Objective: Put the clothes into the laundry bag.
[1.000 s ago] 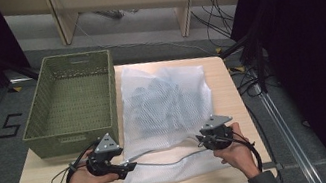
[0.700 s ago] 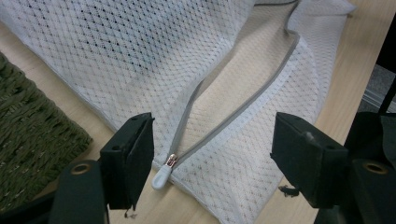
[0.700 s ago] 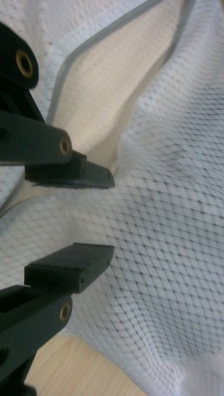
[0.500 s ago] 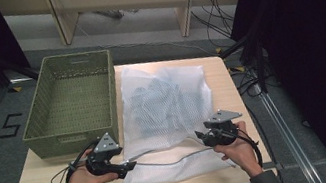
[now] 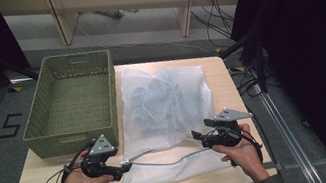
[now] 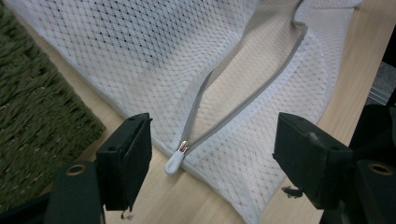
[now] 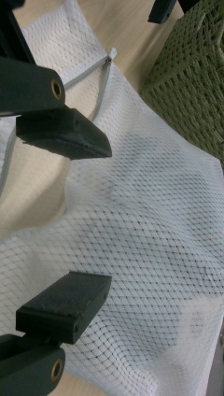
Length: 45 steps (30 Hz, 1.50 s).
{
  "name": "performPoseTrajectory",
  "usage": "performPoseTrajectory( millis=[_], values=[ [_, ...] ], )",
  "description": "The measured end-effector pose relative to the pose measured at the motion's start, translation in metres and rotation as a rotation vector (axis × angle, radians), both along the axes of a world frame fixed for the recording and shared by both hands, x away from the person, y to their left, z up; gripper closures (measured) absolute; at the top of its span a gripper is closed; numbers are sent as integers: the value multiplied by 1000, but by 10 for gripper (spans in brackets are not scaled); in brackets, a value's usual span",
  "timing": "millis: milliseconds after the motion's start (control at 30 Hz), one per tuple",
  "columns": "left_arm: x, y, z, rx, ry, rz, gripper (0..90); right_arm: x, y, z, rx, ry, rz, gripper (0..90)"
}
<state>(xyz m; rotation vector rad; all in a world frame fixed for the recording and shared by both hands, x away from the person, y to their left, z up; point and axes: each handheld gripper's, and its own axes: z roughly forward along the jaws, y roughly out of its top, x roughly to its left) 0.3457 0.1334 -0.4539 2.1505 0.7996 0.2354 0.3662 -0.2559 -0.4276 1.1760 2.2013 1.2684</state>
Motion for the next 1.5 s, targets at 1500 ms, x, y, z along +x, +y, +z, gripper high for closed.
performPoseTrajectory(
  millis=[1500],
  values=[
    [-32, 7, -5, 49, -7, -36, 245, -61, 3, -24, -146, 76, 112, 262]
  ],
)
